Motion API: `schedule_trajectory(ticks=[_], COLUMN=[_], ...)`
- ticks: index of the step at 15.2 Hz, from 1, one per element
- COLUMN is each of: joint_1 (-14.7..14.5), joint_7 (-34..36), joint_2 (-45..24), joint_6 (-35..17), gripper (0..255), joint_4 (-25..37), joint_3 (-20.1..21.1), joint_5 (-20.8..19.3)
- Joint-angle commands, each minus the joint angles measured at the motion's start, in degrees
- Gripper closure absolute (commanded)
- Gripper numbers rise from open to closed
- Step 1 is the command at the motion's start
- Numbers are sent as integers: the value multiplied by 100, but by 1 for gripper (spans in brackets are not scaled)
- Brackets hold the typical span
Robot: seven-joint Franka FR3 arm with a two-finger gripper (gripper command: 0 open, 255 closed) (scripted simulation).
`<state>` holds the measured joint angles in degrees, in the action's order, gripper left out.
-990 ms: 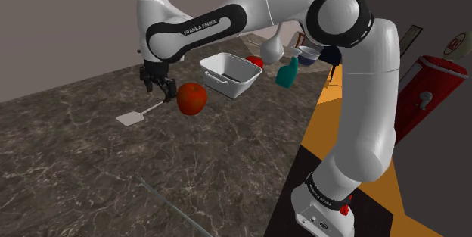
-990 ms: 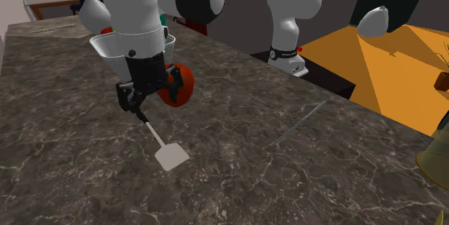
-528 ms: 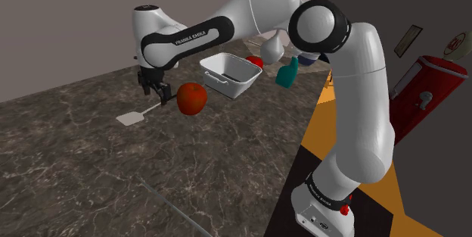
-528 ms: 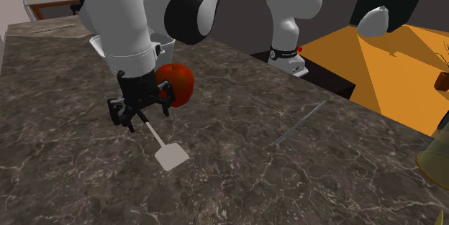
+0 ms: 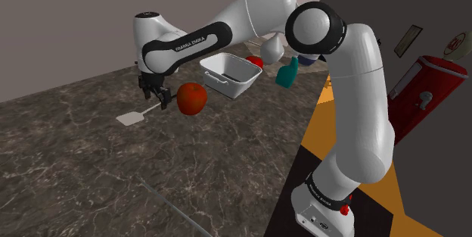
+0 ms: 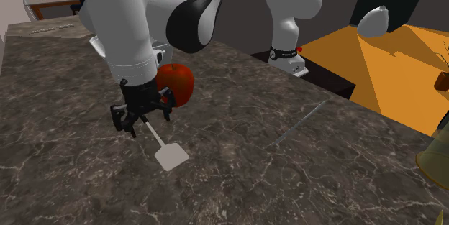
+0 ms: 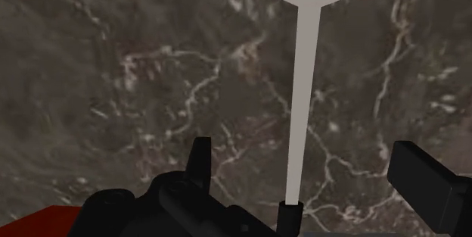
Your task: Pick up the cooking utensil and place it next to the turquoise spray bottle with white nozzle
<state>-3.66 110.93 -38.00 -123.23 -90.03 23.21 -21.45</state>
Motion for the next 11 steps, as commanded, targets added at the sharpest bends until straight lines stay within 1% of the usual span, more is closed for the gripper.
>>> schedule_trajectory(ticks=[1, 2, 3, 11], joint_1=[0, 0, 0, 0], joint_7=[0, 0, 0, 0], joint_2=[-1, 0, 0, 0], joint_6=[-1, -1, -1, -1], gripper=[0, 0, 255, 255], joint_4=[0, 0, 0, 0], joint_3=[0, 0, 0, 0], joint_5=[0, 0, 0, 0])
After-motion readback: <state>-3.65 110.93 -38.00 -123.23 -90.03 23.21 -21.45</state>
